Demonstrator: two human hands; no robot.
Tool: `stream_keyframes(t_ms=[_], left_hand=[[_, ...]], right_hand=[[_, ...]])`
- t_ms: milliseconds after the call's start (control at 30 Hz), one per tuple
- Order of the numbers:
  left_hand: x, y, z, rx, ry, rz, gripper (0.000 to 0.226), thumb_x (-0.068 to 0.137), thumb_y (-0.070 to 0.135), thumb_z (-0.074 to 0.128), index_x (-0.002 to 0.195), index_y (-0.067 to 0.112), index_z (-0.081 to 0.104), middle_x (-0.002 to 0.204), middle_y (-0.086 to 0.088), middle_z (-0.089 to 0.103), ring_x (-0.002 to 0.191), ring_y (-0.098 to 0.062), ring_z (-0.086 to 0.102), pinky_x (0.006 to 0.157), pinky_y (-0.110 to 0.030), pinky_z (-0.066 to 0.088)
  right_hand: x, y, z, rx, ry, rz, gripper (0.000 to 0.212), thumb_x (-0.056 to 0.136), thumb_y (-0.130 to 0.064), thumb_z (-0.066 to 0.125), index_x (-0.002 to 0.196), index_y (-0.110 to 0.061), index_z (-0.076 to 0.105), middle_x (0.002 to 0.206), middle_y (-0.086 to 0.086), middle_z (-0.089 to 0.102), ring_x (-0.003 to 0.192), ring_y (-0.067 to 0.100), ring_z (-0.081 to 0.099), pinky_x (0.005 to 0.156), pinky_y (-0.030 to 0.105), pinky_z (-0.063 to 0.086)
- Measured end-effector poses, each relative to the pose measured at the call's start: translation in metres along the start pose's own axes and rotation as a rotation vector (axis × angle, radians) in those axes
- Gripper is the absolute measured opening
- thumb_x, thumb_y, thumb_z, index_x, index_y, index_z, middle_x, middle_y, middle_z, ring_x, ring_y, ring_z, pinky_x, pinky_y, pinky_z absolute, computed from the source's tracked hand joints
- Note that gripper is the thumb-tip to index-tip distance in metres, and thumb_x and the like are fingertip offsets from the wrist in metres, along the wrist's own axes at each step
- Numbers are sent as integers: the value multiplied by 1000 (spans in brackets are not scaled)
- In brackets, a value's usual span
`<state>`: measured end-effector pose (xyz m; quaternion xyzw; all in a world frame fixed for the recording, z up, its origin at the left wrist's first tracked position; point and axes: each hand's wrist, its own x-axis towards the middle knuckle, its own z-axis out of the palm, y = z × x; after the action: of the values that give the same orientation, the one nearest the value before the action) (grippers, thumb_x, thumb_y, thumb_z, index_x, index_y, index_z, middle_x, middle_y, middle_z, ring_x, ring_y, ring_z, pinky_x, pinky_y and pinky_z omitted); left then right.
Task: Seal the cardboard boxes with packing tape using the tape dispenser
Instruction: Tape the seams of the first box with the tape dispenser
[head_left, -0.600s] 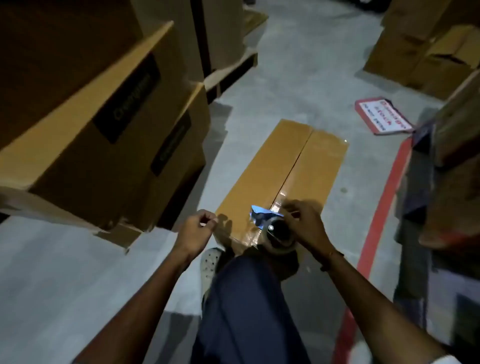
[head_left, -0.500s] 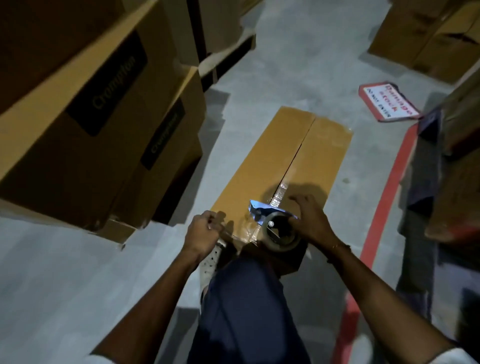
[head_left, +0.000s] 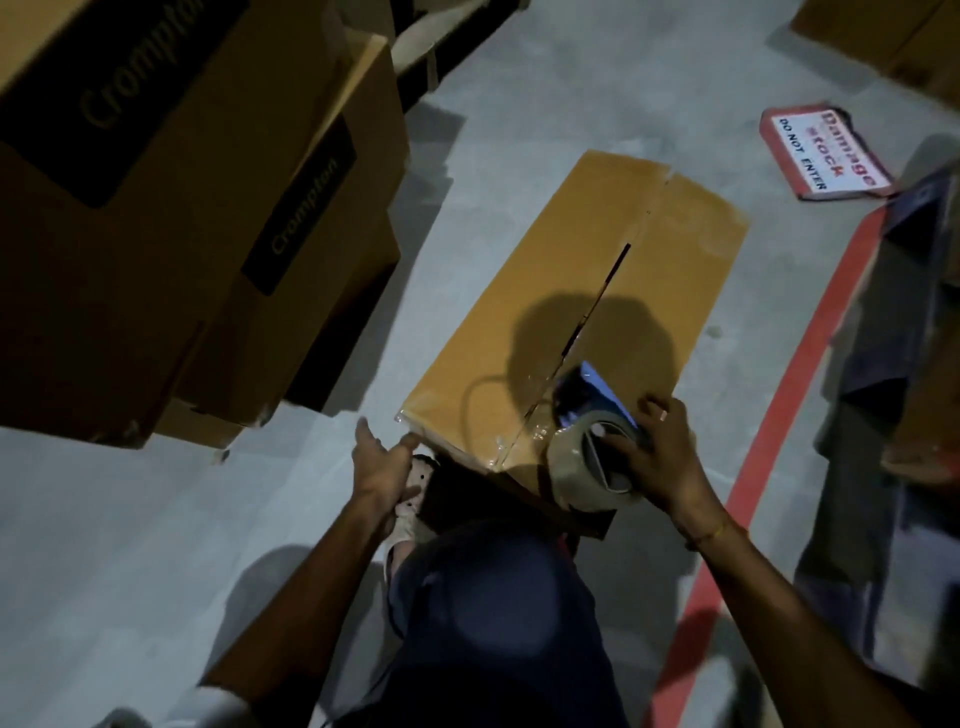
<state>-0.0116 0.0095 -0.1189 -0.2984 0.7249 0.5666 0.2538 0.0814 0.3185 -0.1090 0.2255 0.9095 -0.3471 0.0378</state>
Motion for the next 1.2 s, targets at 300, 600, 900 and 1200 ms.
stream_keyframes(t_ms=[300, 600, 900, 1200], left_hand=[[12, 30, 9, 20, -148, 154, 40, 90, 32, 72, 122, 25, 48, 120, -7, 63, 94, -20, 65, 90, -50, 57], [-7, 91, -61, 73, 46, 433, 60, 85, 53, 70, 135, 28, 47, 136, -5, 50, 120, -28, 52, 100, -53, 48], [-58, 12, -144, -152, 118, 259, 65, 86, 52, 71, 140, 31, 39, 146, -2, 47, 132, -31, 46, 106, -59, 45], [-69, 5, -210, -216, 226, 244, 72, 80, 47, 79, 138, 23, 44, 139, -5, 53, 125, -33, 53, 99, -59, 49]], right_hand=[[-29, -38, -7, 834, -148, 332, 48, 82, -41, 73, 120, -13, 66, 106, 13, 74, 94, 31, 72, 72, 39, 62], [-18, -142, -57, 636, -360, 235, 22, 98, -11, 57, 118, -6, 65, 103, 21, 68, 88, 38, 68, 62, 39, 57], [-51, -236, -32, 371, -541, 157, 12, 97, -13, 57, 101, -5, 66, 104, 23, 63, 99, 43, 62, 89, 62, 52], [-125, -270, 10, 572, -640, 254, 37, 96, -20, 58, 126, 0, 59, 108, 24, 66, 93, 40, 63, 73, 48, 53]])
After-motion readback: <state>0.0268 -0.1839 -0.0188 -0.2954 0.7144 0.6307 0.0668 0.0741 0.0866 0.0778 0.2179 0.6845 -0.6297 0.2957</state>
